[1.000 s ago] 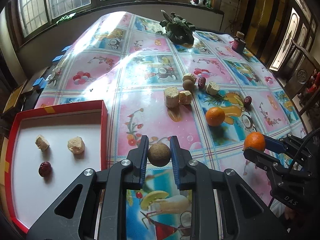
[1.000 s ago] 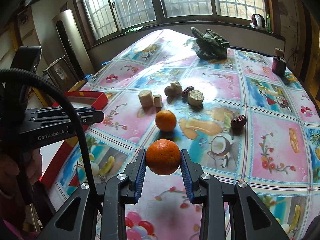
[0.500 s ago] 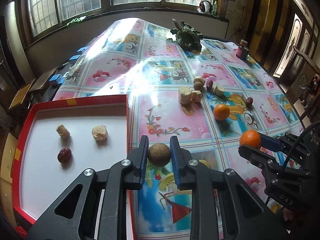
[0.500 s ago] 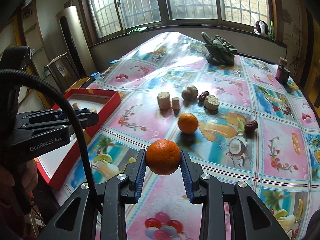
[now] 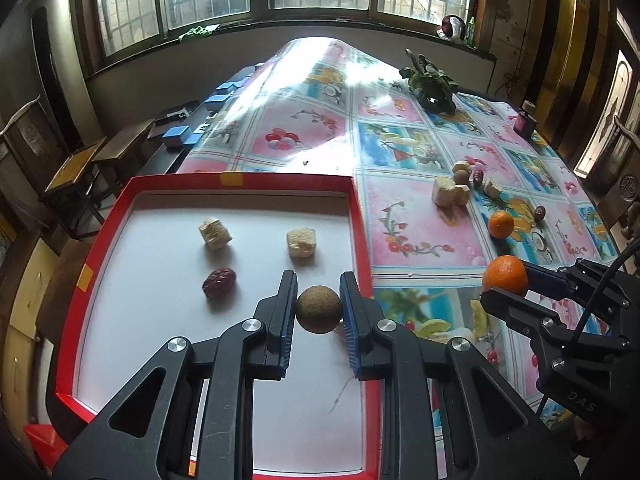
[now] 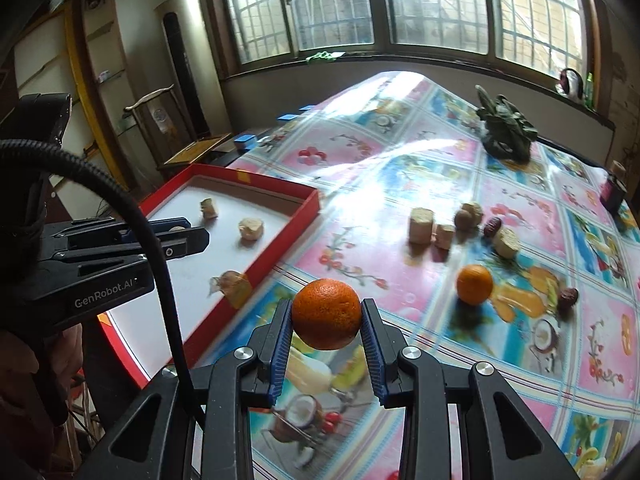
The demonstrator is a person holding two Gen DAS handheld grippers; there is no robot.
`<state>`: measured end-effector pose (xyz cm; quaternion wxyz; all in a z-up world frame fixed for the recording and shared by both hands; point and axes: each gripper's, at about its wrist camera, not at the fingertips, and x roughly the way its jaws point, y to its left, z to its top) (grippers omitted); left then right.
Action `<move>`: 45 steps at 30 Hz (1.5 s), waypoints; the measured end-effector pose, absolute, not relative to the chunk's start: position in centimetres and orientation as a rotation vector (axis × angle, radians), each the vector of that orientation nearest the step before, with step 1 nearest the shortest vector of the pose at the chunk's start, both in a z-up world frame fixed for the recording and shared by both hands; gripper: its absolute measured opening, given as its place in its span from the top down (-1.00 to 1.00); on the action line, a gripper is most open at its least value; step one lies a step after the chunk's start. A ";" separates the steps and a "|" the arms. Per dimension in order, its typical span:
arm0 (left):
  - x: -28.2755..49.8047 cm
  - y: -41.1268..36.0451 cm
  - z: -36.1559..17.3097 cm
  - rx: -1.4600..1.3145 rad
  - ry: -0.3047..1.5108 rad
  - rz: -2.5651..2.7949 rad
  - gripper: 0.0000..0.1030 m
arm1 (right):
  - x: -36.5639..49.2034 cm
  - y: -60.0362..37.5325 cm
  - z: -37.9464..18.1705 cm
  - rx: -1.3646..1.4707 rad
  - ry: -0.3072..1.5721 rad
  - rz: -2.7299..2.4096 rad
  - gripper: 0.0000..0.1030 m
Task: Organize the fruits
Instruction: 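Carry the brown fruit into the tray and open the left gripper while the right gripper places the orange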
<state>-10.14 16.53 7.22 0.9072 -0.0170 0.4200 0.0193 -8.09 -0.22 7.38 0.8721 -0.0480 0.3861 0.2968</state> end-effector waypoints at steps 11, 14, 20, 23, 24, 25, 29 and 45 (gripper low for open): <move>-10.9 21.1 6.3 -0.080 0.885 0.121 0.59 | -7.7 4.6 7.5 -0.155 0.815 0.711 0.37; -11.0 22.1 6.0 -0.095 0.893 0.140 0.59 | -7.7 5.9 7.5 -0.162 0.817 0.739 0.37; -11.3 24.1 5.0 -0.118 0.910 0.179 0.59 | -7.1 8.6 7.1 -0.186 0.830 0.797 0.37; -11.3 24.7 4.6 -0.118 0.922 0.201 0.59 | -6.6 10.2 6.6 -0.199 0.842 0.824 0.37; -11.2 24.9 4.4 -0.119 0.927 0.204 0.59 | -6.4 10.6 6.3 -0.203 0.847 0.834 0.37; -11.2 25.0 4.3 -0.121 0.930 0.207 0.59 | -6.3 11.2 6.1 -0.208 0.855 0.843 0.37; -10.9 25.3 3.9 -0.110 0.931 0.228 0.59 | -5.6 13.1 4.7 -0.239 0.886 0.865 0.37; -10.2 26.3 3.4 -0.180 0.924 0.252 -0.14 | -5.3 13.4 3.7 -0.194 0.875 0.884 0.06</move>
